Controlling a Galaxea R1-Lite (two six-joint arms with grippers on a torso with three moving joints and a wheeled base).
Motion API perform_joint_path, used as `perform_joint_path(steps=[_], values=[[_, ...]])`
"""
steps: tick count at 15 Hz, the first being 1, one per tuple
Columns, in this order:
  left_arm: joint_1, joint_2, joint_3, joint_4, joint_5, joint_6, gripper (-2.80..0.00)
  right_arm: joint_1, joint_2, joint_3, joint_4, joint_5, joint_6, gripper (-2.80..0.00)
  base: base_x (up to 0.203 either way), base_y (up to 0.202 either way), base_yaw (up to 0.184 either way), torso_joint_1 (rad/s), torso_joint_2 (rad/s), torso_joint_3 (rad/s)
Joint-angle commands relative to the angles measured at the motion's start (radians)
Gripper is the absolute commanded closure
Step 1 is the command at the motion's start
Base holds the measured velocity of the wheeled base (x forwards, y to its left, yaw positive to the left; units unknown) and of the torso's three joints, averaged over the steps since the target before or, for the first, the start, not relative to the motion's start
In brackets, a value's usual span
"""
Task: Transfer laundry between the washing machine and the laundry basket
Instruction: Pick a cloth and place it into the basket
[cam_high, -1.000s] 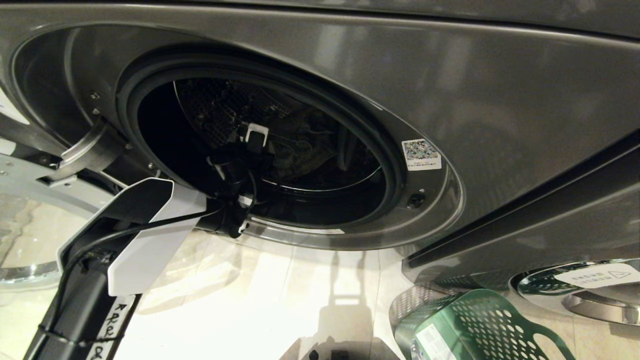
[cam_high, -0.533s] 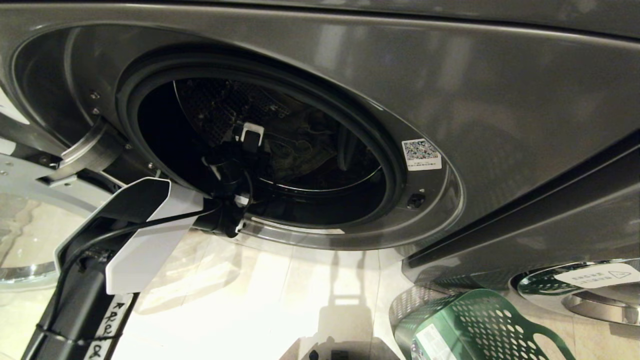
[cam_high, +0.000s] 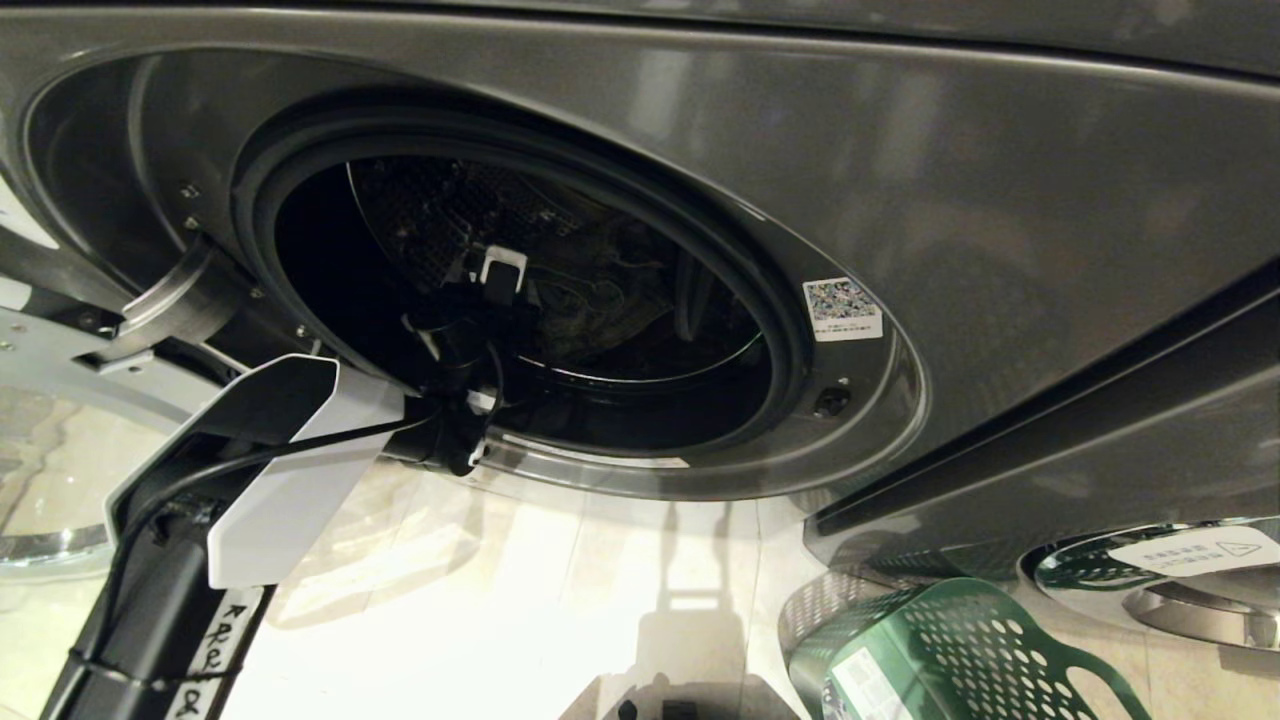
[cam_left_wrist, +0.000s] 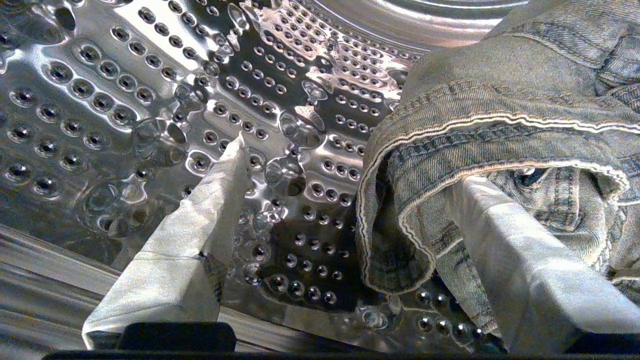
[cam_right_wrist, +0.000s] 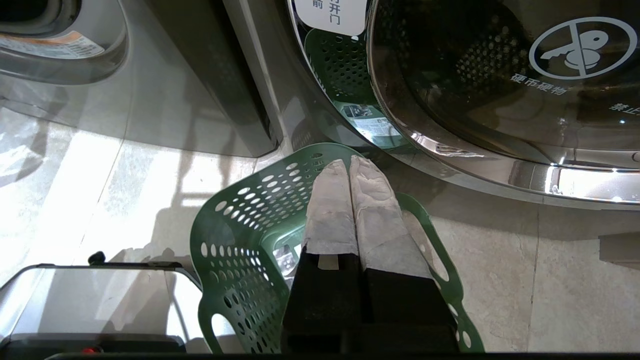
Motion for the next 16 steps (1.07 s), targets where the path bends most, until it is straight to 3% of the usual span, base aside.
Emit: perform_joint_path(steps=[1, 16], values=[[0.0, -0.002, 0.002, -0.007, 0.002, 0.003, -2.8, 0.0, 0.001, 0.0, 0.0, 0.0, 0.0, 0.0, 0.0, 0.0, 0.0, 0.0, 0.0, 0.0], [0.035, 0.0, 0.009, -0.002, 0.006, 0.004, -2.8, 0.002, 0.001, 0.0, 0.0, 0.0, 0.0, 0.0, 0.0, 0.0, 0.0, 0.0, 0.0, 0.0]])
